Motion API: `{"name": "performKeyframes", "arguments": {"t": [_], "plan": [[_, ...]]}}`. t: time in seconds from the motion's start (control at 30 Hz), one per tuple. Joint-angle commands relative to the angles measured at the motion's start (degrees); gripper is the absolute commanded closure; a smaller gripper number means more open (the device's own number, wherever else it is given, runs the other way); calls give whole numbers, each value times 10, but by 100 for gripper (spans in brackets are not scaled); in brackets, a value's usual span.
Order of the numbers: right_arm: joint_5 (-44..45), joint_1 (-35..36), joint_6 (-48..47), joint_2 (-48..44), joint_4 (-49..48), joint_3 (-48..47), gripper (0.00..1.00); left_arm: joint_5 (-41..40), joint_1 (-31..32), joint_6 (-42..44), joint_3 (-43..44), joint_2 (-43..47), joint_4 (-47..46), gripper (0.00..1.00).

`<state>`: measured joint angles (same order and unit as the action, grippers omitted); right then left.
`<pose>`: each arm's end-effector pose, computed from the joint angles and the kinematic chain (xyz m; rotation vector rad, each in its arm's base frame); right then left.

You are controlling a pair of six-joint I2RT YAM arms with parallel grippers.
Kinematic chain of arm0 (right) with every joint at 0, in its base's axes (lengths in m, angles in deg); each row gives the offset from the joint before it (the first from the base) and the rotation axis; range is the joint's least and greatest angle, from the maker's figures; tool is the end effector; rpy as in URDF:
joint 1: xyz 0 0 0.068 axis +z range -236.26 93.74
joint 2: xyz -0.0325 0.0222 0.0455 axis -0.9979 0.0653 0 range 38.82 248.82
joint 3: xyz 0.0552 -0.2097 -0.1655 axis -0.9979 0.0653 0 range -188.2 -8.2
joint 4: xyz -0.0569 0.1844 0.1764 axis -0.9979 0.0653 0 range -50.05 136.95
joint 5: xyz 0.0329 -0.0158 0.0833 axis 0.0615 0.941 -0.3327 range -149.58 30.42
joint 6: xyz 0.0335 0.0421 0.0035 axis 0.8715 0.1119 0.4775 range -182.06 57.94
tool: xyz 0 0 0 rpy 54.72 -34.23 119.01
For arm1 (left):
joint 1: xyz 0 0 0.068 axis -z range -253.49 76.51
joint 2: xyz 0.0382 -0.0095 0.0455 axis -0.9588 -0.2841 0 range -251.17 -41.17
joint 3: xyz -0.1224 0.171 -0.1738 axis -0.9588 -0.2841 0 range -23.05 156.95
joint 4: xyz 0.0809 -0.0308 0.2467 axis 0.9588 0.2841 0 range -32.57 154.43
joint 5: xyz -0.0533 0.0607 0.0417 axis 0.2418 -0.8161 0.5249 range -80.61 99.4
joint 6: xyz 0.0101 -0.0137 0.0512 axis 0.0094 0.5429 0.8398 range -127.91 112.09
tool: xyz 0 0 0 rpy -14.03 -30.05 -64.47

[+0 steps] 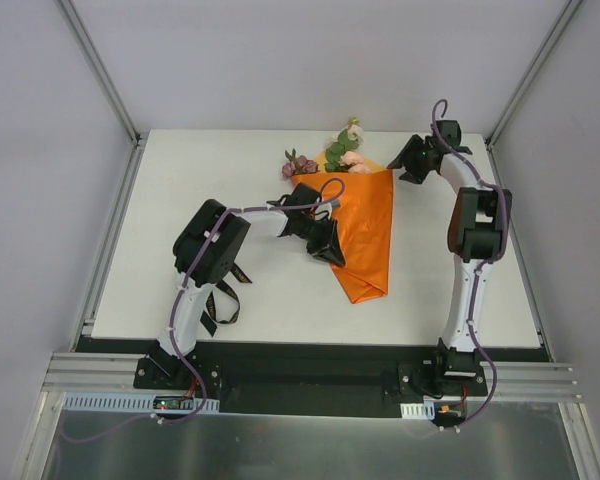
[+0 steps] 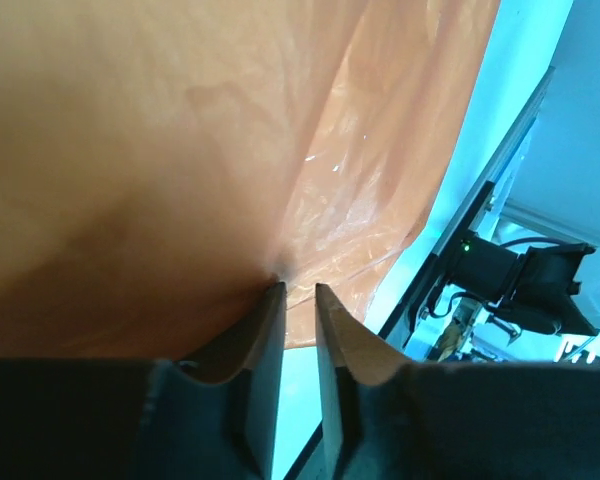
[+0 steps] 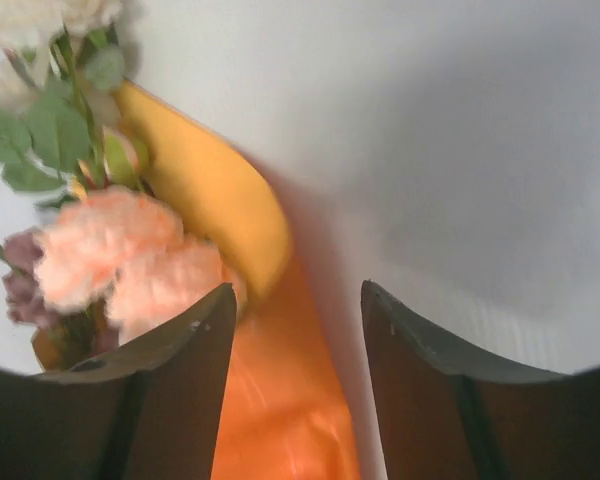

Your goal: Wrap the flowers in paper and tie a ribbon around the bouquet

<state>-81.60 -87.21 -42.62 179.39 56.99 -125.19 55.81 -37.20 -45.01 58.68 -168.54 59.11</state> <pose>0.5538 0.0042 0.1685 0.2030 2.2809 0.6066 0.3565 -0.2938 0.1177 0.4188 2.6117 -1.5060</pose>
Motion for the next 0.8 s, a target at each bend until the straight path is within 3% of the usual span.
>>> {"name": "performKeyframes", "arguments": {"t": [0.0, 0.13, 0.3, 0.37, 0.4, 0.47, 0.57, 0.77], "plan": [[79, -19, -126, -236, 85, 123, 39, -2, -10, 46, 11, 48, 32, 78], [62, -35, -136, -344, 111, 258, 36, 9, -22, 41, 6, 90, 33, 56], [-17, -15, -114, -464, 48, 466, 34, 13, -49, 45, -29, 171, 34, 41], [-33, 8, -129, -492, 35, 509, 33, 10, -61, 48, -47, 208, 34, 37], [-36, 12, -133, -515, 35, 532, 33, 3, -67, 51, -67, 221, 35, 30], [-62, 38, -149, -529, 36, 546, 33, -9, -82, 57, -82, 248, 35, 20], [-72, 70, -167, -550, 60, 545, 33, -13, -100, 56, -97, 252, 36, 14], [-72, 117, -161, -551, 68, 541, 35, -58, -110, 35, -78, 221, 34, 11]]}}
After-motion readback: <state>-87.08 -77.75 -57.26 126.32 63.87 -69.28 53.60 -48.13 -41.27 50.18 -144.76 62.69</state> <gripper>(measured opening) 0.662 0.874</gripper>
